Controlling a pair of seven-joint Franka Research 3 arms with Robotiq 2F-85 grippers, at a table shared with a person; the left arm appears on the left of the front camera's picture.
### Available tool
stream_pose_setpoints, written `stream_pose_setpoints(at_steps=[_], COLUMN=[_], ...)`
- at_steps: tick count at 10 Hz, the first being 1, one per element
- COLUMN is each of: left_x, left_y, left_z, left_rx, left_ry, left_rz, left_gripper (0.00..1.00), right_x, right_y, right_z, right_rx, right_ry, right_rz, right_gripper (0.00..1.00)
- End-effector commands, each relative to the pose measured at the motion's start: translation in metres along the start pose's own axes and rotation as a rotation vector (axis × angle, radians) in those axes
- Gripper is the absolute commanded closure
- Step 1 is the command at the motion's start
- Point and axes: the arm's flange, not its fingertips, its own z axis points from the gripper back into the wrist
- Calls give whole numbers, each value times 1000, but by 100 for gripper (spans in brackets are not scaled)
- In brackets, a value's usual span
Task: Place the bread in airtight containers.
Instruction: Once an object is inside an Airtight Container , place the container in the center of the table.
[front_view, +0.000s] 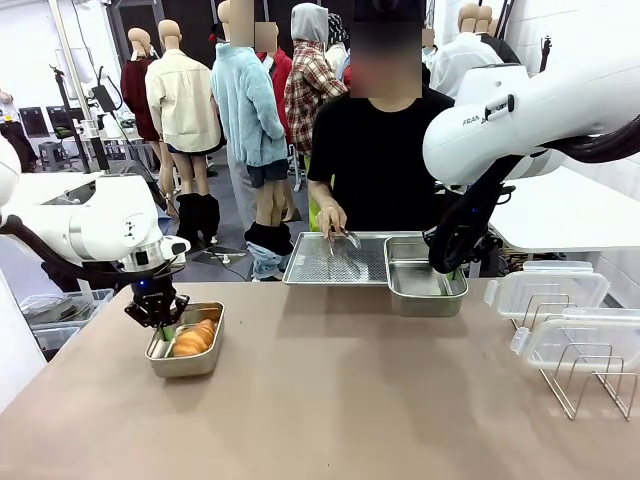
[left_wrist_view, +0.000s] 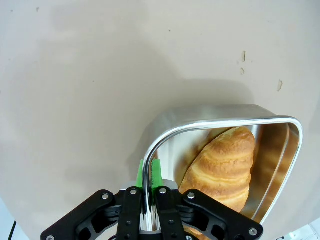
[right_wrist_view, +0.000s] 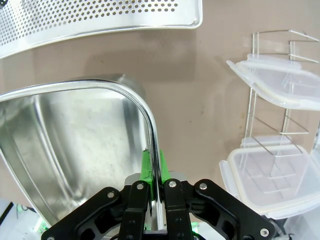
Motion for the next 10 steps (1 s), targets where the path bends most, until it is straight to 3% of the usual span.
stream_pose_setpoints(at_steps=[1, 4, 10], left_x=[5, 0, -10], left_y=[-5, -2, 4], left_z=[2, 11, 60], left_rx=[5, -10, 0], left_ry=[3, -8, -110], left_rz=[8, -9, 10], left_gripper=[86, 28, 28], right_x=[-1, -1, -1], right_y=[0, 0, 0], right_z=[-2, -2, -2], right_rx=[3, 3, 3], right_ry=[-21, -21, -21], right_rz=[3, 3, 3], right_gripper=[100, 100, 100])
